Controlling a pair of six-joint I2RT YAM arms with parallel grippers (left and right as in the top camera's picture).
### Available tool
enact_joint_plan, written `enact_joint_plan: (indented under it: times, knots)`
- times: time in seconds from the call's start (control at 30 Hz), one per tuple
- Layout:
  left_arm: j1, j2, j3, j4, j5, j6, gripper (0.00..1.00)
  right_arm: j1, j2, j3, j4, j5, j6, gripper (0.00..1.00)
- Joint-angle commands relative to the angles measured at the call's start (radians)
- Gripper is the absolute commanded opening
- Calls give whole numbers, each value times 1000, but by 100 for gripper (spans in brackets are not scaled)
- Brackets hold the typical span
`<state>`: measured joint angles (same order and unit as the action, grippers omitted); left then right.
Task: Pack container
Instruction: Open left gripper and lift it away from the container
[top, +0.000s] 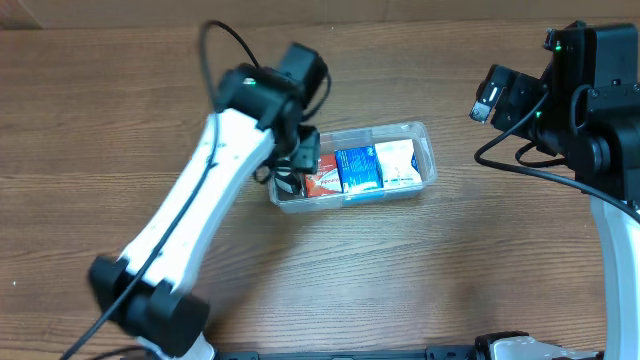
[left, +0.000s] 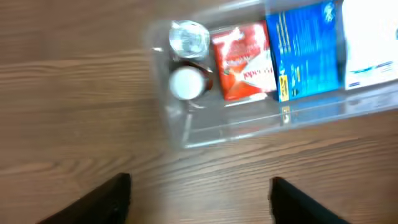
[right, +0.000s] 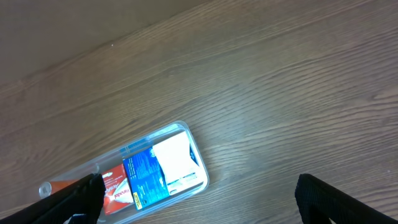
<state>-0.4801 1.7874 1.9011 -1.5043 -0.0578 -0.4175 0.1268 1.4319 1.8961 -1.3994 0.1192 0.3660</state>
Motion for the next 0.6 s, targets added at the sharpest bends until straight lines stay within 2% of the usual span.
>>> enact_joint_plan:
  times: [0.0,0.03,0.07,0.17,0.33,0.57]
  knots:
    - [113,-152,74,-81,-139,-3,82,0,-1,8,3,8,0,100]
    - [157,-185,74,-103,-162,18,84,0,-1,8,3,8,0,100]
    - [216,-220,74,-126,-166,42,93,0,-1,8,3,8,0,100]
    - [346,-287,74,-164,-139,68,100,0,-1,8,3,8,0,100]
    - [475,-336,72,-185,-111,75,100,0,-1,8,3,8,0,100]
    - [480,-330,71,-171,-98,62,100,0,-1,8,3,8,0,100]
